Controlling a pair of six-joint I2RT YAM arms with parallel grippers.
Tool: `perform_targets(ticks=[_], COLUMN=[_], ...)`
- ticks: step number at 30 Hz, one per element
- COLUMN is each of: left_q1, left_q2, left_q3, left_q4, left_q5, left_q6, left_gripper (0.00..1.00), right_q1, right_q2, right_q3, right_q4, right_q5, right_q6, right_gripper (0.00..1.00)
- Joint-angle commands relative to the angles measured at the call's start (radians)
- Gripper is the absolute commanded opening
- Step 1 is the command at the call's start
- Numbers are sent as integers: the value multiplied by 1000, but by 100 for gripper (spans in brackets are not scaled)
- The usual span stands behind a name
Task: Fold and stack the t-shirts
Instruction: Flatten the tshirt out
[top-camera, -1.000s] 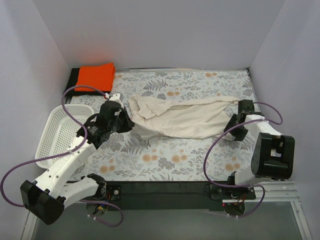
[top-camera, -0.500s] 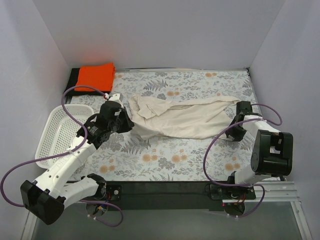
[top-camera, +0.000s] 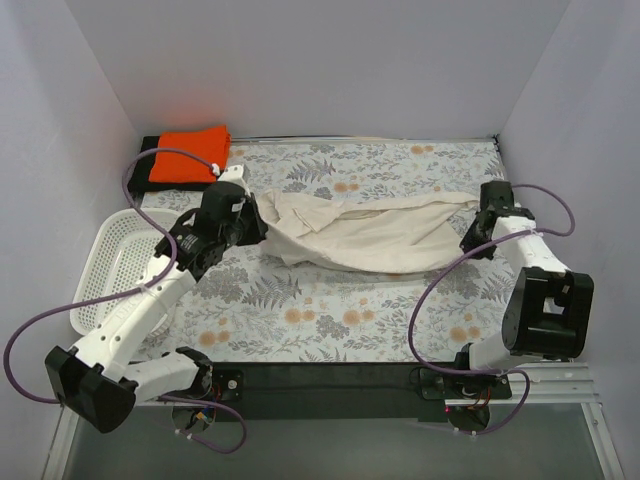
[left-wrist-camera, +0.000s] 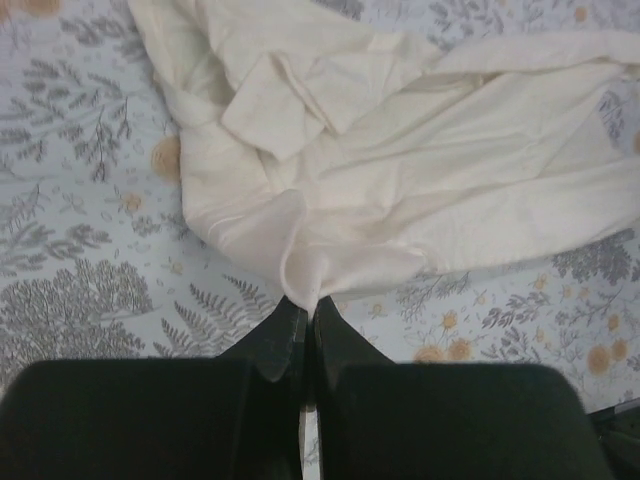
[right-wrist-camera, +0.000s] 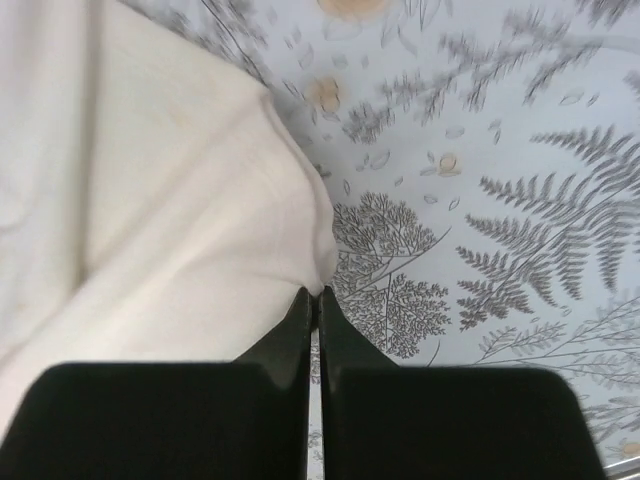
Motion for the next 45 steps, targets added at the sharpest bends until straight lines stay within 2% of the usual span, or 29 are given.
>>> perform_targets(ticks=[1,3,4,9,13,16,17,18,21,25,32,36,38,41,42,45], left_q1=[7,7,7,10,10,8,8,8,8,8,10,8,8,71,132,224], left_q2=[60,106,118,187,114,24,-51,-176,-253,-307,-152,-28,51,167,198,336], left_q3=[217,287,330,554,612,579,557,495,500,532,673,623,571,432,370,280], left_q4=[64,67,67,95,193,286,318,408,414,406,244,274,345,444,487,610], left_q5=[-119,-159,-198,-327,-420,-403,-397,-293,-190,-168,-321,-395,-410,-354,-284,-169], left_q6=[117,145,156,206,188,203,219,276,341,369,455,542,585,602,576,500], left_gripper=[0,0,0,0,0,0,0,0,0,0,0,0,0,0,0,0], right_q1=[2,2,2,-5,-8,-7,4,80,191,288,380,390,390,387,383,328], right_q2=[-88,-83,-80,-98,-169,-262,-287,-410,-523,-641,-608,-504,-430,-352,-297,-199], right_q3=[276,378,482,708,812,836,837,830,810,791,843,794,736,641,574,422], right_q4=[-91,-125,-141,-176,-182,-178,-177,-171,-133,-21,7,34,40,92,106,195], right_q5=[57,77,86,132,190,261,278,396,509,520,513,486,485,519,532,464], right_q6=[-74,-114,-130,-193,-206,-225,-234,-286,-375,-525,-663,-713,-713,-716,-711,-670], right_gripper=[1,1,1,1,1,1,1,1,1,1,1,1,1,1,1,1])
